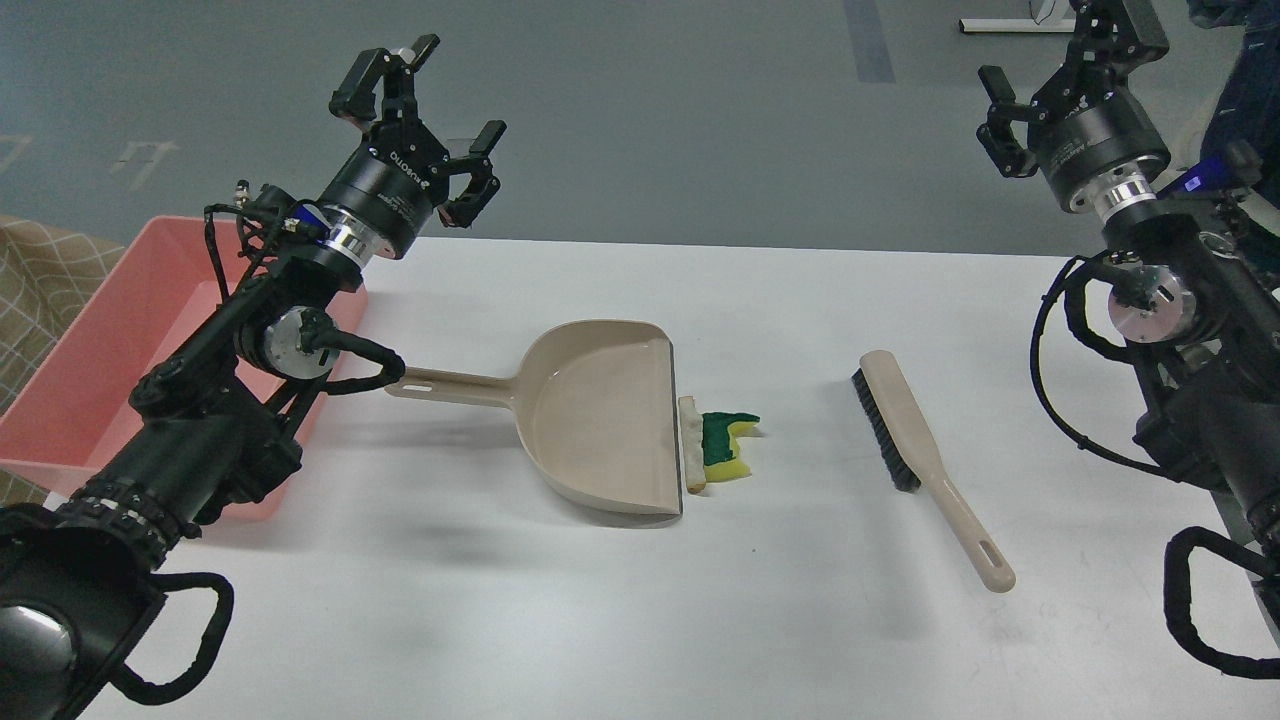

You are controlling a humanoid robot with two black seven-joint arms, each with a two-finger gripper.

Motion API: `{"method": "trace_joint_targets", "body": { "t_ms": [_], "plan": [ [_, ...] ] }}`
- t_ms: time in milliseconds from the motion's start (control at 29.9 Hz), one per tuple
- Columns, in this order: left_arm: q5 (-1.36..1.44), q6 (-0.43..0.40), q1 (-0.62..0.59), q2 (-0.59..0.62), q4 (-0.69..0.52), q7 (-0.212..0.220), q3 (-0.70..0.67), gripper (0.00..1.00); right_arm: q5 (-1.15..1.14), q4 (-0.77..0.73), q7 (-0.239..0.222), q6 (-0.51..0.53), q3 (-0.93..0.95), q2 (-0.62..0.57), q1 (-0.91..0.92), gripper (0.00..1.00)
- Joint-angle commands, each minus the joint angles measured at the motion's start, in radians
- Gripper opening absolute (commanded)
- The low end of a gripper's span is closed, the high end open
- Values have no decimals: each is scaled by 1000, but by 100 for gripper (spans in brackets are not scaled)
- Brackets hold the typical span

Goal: Sweep and dump garbage into bin
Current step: 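Lower the left gripper toward the beige dustpan handle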

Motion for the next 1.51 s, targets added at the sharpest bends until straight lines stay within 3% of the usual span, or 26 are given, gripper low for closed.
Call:
{"method": "trace_joint_targets", "body": {
  "t_ms": [0, 301, 502, 569, 702, 769, 970, 1037, 1271, 1472],
  "plan": [
    [0, 4, 9, 14, -34, 3, 20, 98, 0, 1, 1, 0, 0, 0, -1, 100],
    [29, 22, 35, 47, -112, 3, 24, 98, 0, 2, 1, 0, 0, 0, -4, 100],
    [129, 110, 129, 176, -344, 6, 30, 98, 0, 4, 1, 0, 0, 0, -6, 100],
    [135, 128, 186, 260, -466, 9, 30, 98, 0, 4, 1, 0, 0, 0, -6, 100],
    [179, 148, 256, 374, -597, 9, 30, 98, 0, 4, 1, 0, 0, 0, -7, 100],
    [309, 183, 324, 452, -689, 6, 27, 98, 0, 4, 1, 0, 0, 0, -6, 100],
    [547, 272, 522, 535, -856, 5, -29, 98, 0, 5, 1, 0, 0, 2, -9, 100],
    [575, 295, 636, 550, -927, -1, -84, 98, 0, 5, 1, 0, 0, 2, -12, 100],
    [716, 308, 859, 546, -1002, -1, -163, 98, 0, 4, 1, 0, 0, 0, -12, 100],
    [776, 432, 939, 492, -993, 0, -117, 98, 0, 4, 1, -1, 0, 0, -12, 100]
  ]
}}
